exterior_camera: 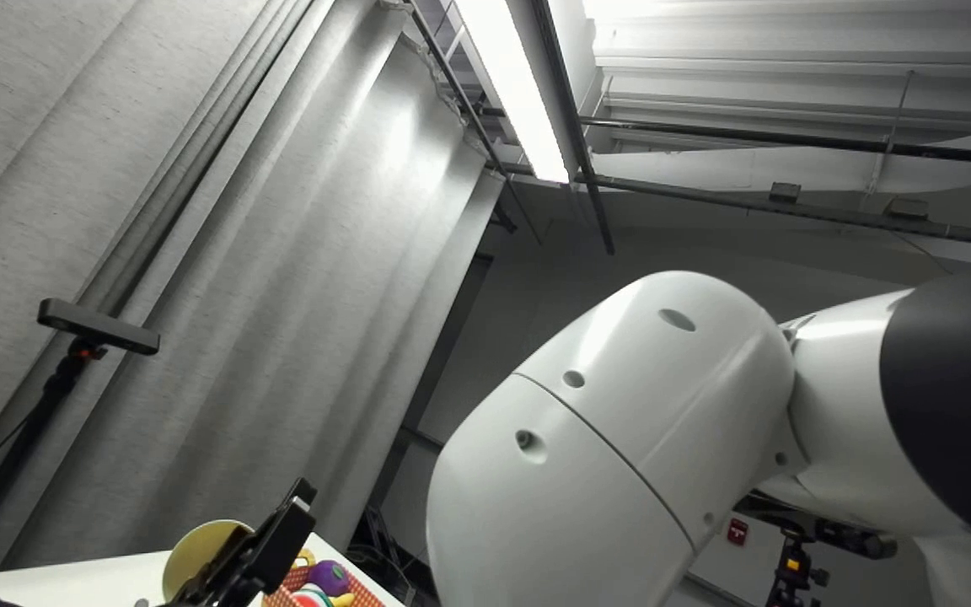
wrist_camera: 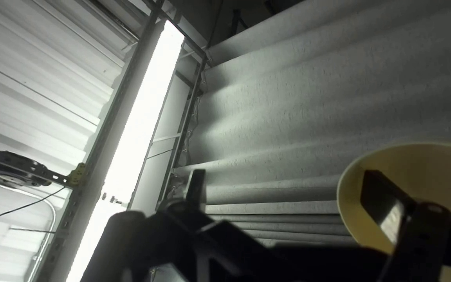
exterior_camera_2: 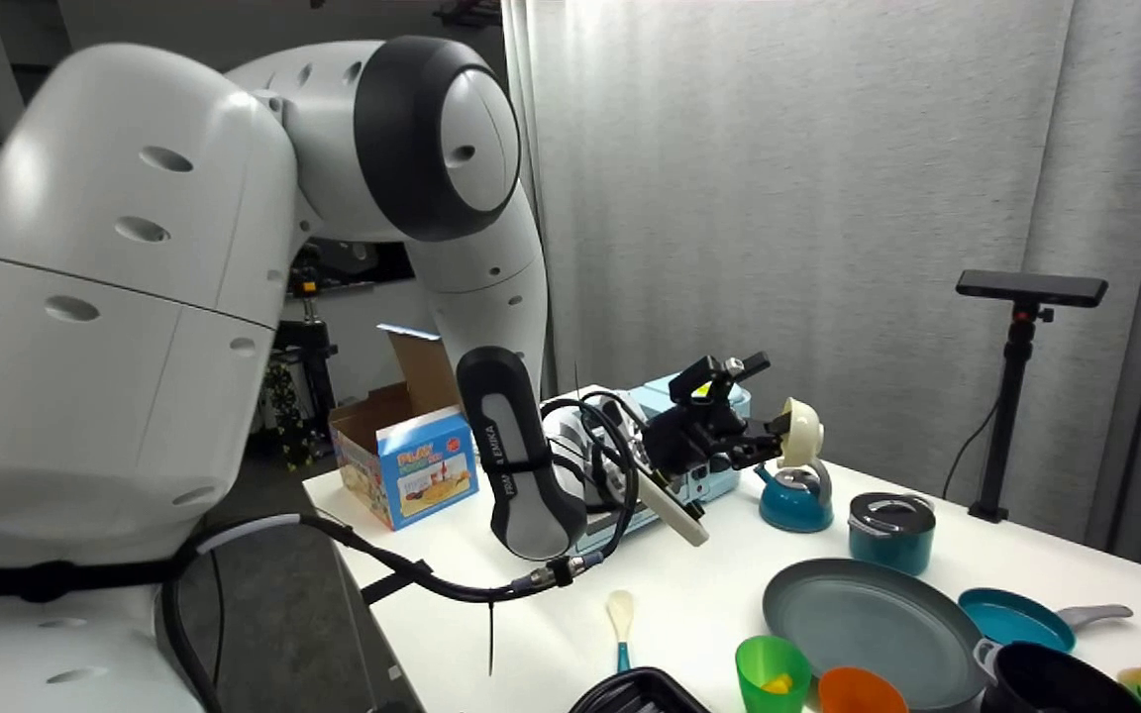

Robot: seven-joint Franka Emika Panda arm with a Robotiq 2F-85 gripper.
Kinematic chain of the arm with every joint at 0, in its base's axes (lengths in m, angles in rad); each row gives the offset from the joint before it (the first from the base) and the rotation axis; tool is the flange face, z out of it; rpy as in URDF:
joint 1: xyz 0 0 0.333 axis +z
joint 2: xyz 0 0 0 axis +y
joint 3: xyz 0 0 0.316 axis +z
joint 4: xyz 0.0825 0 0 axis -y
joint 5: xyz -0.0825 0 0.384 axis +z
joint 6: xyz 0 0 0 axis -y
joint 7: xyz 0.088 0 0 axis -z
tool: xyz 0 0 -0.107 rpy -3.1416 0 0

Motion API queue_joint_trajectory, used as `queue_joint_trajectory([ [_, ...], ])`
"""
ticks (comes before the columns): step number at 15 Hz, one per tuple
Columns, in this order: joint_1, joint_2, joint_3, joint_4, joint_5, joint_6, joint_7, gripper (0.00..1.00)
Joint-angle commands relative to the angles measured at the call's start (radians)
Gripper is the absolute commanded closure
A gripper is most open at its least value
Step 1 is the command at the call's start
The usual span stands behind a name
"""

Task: Flip the white object upside down

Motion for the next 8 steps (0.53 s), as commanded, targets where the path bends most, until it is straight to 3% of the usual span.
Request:
queue_joint_trajectory([
  [1,-0.023,-0.044,0.019,-0.051,-0.018,-0.016,0.031,0.0],
  [2,-0.022,-0.043,0.02,-0.05,-0.007,-0.031,0.043,0.0],
  [3,-0.036,-0.154,0.013,-0.12,-0.041,0.018,0.006,0.0],
  [8,-0.075,-0.272,0.004,-0.185,-0.058,0.051,-0.014,0.0],
])
